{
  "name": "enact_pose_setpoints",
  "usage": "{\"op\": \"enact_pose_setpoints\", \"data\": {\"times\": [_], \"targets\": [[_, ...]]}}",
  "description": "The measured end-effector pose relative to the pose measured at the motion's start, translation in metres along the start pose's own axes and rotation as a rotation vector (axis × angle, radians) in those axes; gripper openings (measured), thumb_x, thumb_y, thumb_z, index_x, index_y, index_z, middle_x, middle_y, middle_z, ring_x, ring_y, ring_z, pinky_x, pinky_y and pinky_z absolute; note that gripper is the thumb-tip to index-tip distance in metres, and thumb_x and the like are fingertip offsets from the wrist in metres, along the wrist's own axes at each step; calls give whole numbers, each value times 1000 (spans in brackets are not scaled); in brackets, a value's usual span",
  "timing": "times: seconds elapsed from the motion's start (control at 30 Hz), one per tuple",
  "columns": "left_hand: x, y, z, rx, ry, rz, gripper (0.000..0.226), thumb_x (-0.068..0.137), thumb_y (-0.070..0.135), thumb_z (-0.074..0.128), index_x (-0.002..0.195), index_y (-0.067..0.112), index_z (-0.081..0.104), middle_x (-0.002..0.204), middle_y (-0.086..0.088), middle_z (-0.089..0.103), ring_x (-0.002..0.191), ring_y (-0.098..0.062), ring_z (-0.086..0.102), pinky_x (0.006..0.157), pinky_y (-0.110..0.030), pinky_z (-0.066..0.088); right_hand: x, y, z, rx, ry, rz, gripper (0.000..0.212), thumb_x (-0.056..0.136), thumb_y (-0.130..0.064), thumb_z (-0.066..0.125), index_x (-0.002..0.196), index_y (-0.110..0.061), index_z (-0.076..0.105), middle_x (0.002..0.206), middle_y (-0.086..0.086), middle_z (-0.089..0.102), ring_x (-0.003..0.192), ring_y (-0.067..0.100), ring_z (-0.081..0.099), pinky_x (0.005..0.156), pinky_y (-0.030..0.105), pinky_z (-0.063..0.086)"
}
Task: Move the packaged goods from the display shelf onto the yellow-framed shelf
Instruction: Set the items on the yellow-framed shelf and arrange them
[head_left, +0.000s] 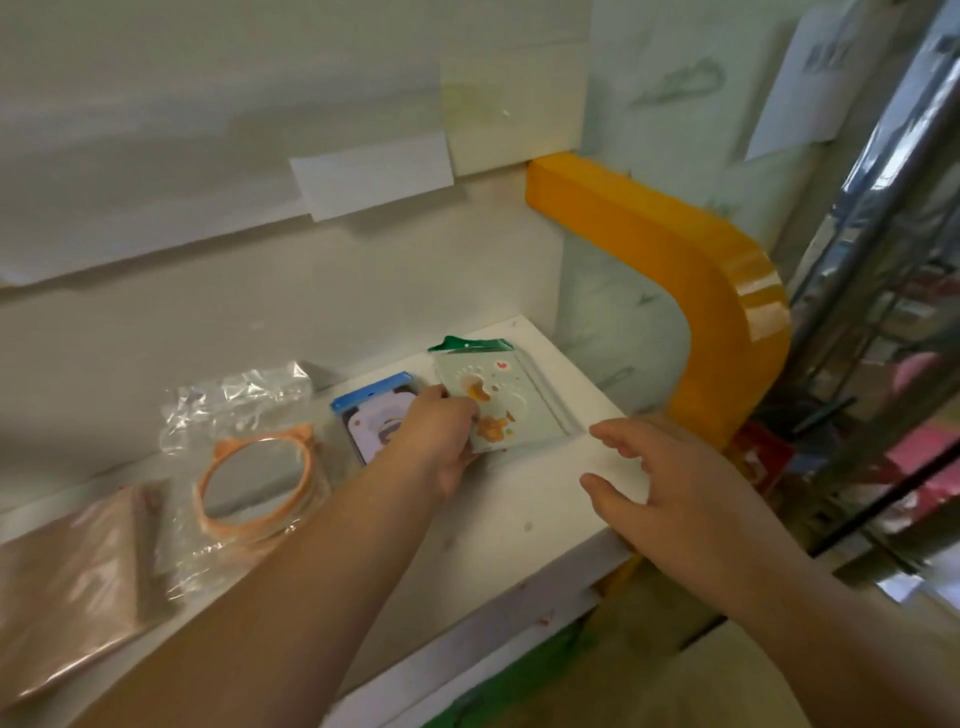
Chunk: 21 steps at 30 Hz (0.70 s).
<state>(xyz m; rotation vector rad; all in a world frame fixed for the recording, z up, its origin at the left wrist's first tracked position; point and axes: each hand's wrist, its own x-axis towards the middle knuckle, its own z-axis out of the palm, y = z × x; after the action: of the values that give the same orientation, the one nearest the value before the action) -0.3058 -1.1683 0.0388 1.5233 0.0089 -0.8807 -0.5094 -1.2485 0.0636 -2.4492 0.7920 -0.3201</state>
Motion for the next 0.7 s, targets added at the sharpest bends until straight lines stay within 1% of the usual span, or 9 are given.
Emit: {"op": "enact_pose_setpoints", "data": {"times": [0.07,0.13,0.2,0.27,0.37,0.43,0.5,0.57,0.7], "targets": [[0,1,3,44,-5,-10,35,95,-5,45,128,5,53,124,-14,66,109,-32,66,97,-48,54,1,4,-1,7,-2,-7,47,92,-44,59,137,-39,47,116,-26,42,106,-4,42,83,13,34],[-1,1,5,68,-1,1,36,95,-5,46,130,4,52,123,-12,67,108,-31,66,96,-47,55,3,5,-2,15,-6,-20,47,93,-44,59,138,-39,46,121,-25,45,108,-4,42,86,13,35],[-8,3,6,154,40,50,36,97,3,49,132,7,50,119,-9,66,101,-25,66,86,-38,58,6,5,-3,30,-4,-30,46,93,-43,59,138,-39,46,127,-22,49,109,-4,43,86,14,37],[-19,4,4,338,139,150,31,98,13,52,128,8,51,112,-3,64,86,-15,61,64,-23,52,10,5,-4,44,0,-41,45,93,-42,59,137,-38,47,123,-22,48,108,-4,42,87,15,38],[-32,1,-11,492,166,306,36,95,15,52,132,11,52,107,4,62,82,-8,57,56,-18,45,20,3,-2,63,4,-74,45,93,-42,60,136,-36,49,116,-25,45,108,-3,44,81,12,38],[-43,0,-26,574,178,393,44,94,16,53,138,22,51,117,14,57,91,-2,57,65,-14,46,27,-1,1,73,3,-101,45,92,-44,60,135,-36,49,116,-25,46,108,-3,45,81,13,39],[-56,-1,-45,686,242,484,55,94,20,55,147,28,42,132,12,50,114,-9,54,90,-23,43,35,-9,6,86,-1,-125,44,92,-44,61,134,-37,50,117,-24,47,108,-2,47,85,18,41],[-69,-1,-66,904,334,599,59,94,26,58,150,28,38,148,7,45,129,-16,49,105,-29,36,43,-18,14,103,8,-165,43,90,-44,63,131,-36,53,120,-20,53,109,0,52,87,22,45],[-100,0,-106,1235,517,638,56,92,34,57,146,26,43,149,6,47,134,-18,45,105,-30,31,60,-44,41,122,-1,-256,41,86,-39,66,126,-30,59,123,-12,60,113,9,57,92,29,49]]}}
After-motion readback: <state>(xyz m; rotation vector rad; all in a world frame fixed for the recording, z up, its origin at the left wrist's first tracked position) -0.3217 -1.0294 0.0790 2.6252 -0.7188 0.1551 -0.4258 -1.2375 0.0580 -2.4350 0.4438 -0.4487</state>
